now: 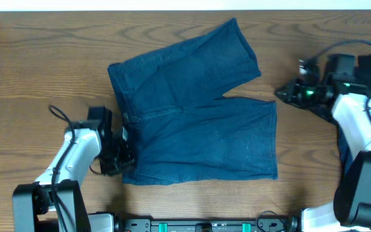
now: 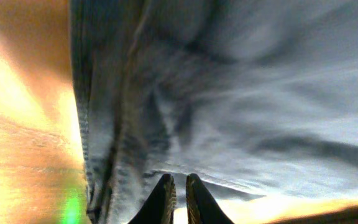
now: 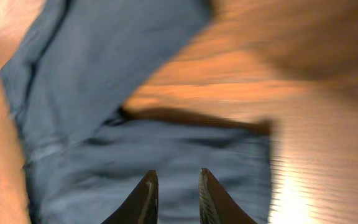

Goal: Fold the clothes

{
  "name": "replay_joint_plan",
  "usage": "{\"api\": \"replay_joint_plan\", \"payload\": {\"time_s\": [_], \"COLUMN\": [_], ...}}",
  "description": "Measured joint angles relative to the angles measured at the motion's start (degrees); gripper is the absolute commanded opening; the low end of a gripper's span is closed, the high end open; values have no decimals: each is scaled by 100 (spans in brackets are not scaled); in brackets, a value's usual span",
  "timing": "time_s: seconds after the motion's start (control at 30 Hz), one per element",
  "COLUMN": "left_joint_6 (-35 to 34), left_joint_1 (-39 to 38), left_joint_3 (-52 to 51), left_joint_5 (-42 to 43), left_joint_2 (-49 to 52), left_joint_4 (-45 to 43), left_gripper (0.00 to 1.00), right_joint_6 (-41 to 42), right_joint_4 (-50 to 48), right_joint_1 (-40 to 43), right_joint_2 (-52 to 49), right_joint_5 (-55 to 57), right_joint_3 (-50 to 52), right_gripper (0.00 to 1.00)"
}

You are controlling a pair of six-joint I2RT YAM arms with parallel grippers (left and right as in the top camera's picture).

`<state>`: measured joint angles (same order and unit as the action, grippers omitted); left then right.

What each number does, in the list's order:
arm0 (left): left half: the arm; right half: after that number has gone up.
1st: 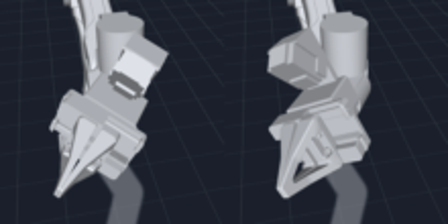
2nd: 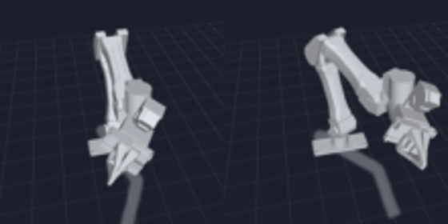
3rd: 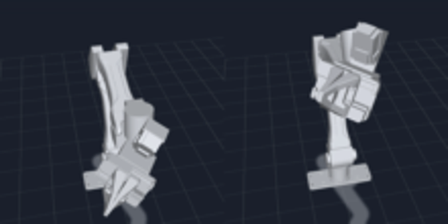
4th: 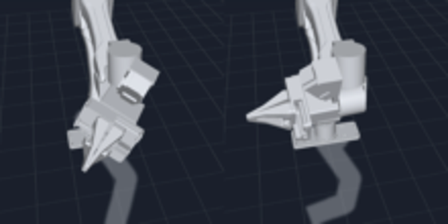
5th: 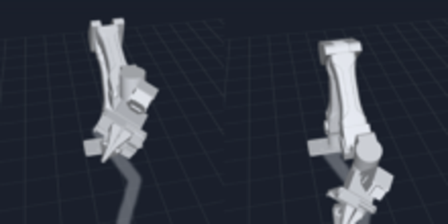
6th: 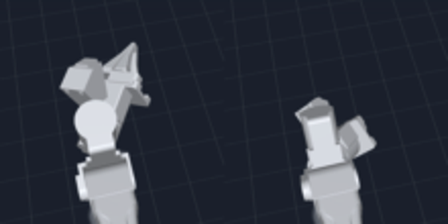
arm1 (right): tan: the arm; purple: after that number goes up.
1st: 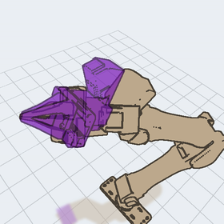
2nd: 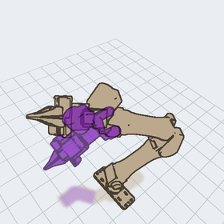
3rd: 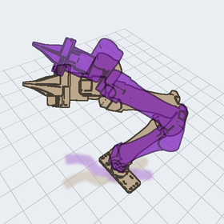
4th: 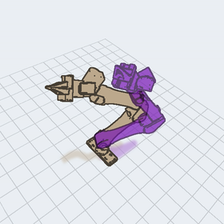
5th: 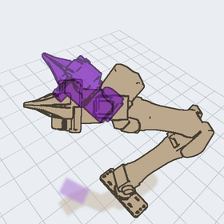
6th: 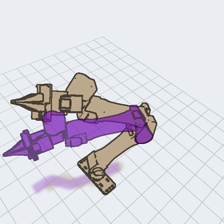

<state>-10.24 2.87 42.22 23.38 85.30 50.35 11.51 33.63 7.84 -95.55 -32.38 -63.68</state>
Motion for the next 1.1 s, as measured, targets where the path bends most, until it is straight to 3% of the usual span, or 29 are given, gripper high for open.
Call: {"api": "replay_joint_plan", "payload": {"time_s": [0.23, 0.37, 0.47, 0.67, 0.83, 1.0, 1.1], "left_joint_6": [138, 155, 168, 260, 278, 278, 286], "left_joint_1": [0, 0, 0, 2, -2, -114, -190], "left_joint_3": [1377, 1716, 1720, 1718, 1718, 1720, 1722], "left_joint_5": [46, 44, 37, -127, -304, -713, -986], "left_joint_2": [-133, -208, -212, -212, -210, -11, 376], "left_joint_4": [-87, -313, -291, -463, -1038, -1644, -2129], "left_gripper": [12, 12, 16, 30, 35, 41, 47], "right_joint_6": [153, 299, 439, 505, 529, 483, 433], "right_joint_4": [-774, -1202, -984, 142, 1123, 1318, 1241], "right_joint_1": [-1626, -2286, -2444, -2424, -2524, -2802, -2865], "right_joint_2": [-385, -1095, -1631, -1698, -1644, -1390, -1091], "right_joint_5": [625, 1126, 1226, 1403, 1521, 2116, 2459], "right_joint_3": [-35, -55, -55, -372, -404, -269, -66], "right_gripper": [15, 3, 3, 4, 6, 8, 18]}}
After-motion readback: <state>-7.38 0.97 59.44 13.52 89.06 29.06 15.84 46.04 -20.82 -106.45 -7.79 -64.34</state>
